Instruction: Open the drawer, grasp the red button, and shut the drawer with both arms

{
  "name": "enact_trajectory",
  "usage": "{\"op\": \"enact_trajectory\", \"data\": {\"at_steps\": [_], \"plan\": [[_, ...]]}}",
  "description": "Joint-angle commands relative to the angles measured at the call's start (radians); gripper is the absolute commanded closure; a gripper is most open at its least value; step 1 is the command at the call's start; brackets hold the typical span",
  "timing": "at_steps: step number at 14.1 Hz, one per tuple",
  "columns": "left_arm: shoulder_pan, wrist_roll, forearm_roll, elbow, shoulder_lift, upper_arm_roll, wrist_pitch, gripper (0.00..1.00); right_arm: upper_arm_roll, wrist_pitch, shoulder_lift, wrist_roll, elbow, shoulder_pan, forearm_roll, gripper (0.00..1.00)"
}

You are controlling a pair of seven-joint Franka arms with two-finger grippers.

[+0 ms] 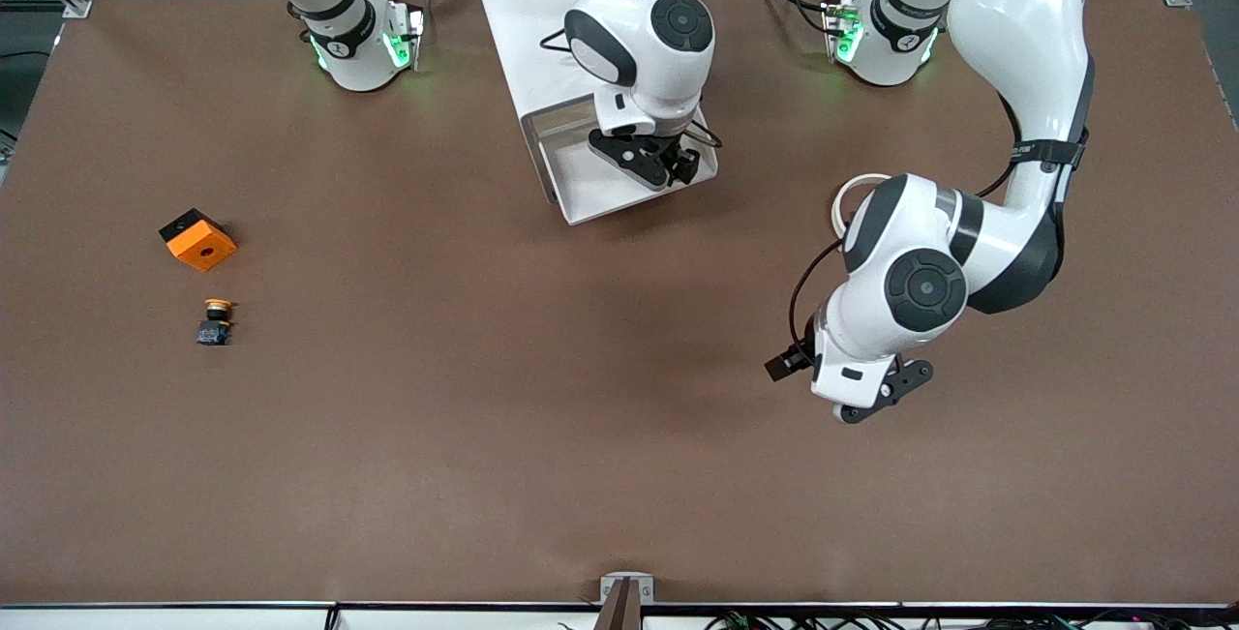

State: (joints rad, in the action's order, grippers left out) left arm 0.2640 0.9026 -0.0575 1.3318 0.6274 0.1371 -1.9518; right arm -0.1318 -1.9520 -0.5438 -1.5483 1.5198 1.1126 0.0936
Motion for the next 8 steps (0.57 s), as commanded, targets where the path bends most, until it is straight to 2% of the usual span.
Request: {"op": "enact_trajectory", "data": {"at_steps": [1,6,8], "plan": [[0.012,-0.013,-0.035,-0.002,-0.014,-0.03,-0.045,0.0,-0.008,0.004,-0.008,-0.018,-0.018,0.01,0.006,0.0],[0.012,-0.014,-0.039,0.004,-0.005,-0.031,-0.052,0.0,-0.008,0.002,-0.008,-0.019,-0.018,0.013,0.006,0.17],[0.009,-0.014,-0.039,0.006,-0.003,-0.031,-0.053,0.0,-0.008,-0.007,-0.008,-0.019,-0.018,0.013,0.006,0.29]]}}
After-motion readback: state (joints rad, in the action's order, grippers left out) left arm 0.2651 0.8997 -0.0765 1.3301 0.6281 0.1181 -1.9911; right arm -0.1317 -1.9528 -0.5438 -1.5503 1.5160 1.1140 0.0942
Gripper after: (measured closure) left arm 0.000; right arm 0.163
